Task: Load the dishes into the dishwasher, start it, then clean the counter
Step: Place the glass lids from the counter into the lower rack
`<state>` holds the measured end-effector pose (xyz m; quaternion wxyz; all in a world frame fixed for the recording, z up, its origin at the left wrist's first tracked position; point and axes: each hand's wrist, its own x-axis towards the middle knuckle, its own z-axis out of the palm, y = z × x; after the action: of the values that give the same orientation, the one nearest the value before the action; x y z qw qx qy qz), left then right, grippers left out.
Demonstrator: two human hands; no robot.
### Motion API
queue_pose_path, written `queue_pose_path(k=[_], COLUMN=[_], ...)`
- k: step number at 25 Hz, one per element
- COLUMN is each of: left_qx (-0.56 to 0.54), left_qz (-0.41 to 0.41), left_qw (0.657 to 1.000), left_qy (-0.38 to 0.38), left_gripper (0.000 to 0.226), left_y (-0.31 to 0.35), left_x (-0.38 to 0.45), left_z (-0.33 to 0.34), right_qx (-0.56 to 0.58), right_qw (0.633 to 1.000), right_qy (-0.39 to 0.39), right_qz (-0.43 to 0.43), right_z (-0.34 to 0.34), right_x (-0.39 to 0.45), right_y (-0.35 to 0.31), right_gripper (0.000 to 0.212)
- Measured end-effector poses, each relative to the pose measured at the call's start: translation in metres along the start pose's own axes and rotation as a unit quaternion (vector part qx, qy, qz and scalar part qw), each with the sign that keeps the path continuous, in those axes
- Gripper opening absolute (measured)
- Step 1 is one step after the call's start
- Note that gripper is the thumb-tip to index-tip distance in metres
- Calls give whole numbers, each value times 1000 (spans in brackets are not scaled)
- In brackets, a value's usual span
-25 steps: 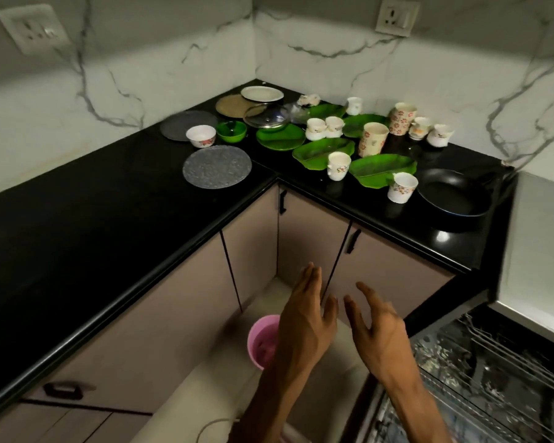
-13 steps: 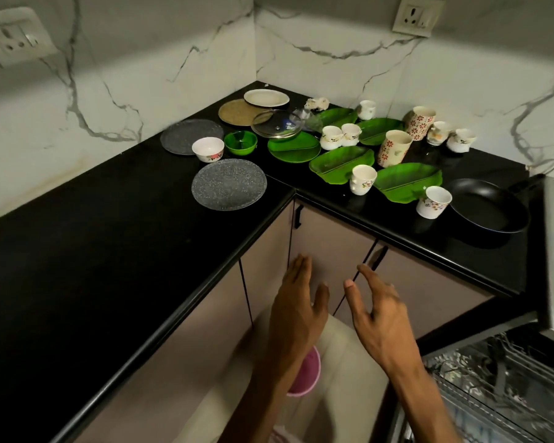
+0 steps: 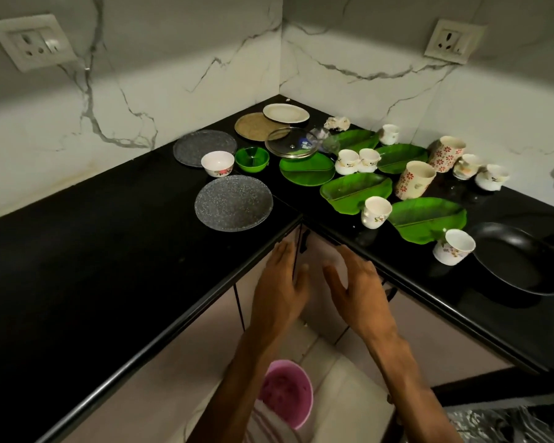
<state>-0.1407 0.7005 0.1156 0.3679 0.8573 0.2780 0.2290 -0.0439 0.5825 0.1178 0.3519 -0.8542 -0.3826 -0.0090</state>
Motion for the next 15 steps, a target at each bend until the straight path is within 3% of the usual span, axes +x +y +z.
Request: queue_pose_path(k=[3, 8, 15], left_qx=[1, -10, 24], left_qz=[0, 1, -13], left_qw=[1000, 1000, 998], left_qy=[5, 19, -54], left_gripper=[59, 54, 51], left_y=[-3, -21, -70], left_x=[23, 77, 208], left_z=[3, 7, 9], right_qx=[-12, -46, -33], right_qw=[999, 997, 998], right_qy=[30, 22, -53], right_qz=[-40, -60, 18], right_z=[4, 24, 76], right_x=[26, 78, 204], right_y=[6, 12, 12], right_gripper=[28, 32, 43])
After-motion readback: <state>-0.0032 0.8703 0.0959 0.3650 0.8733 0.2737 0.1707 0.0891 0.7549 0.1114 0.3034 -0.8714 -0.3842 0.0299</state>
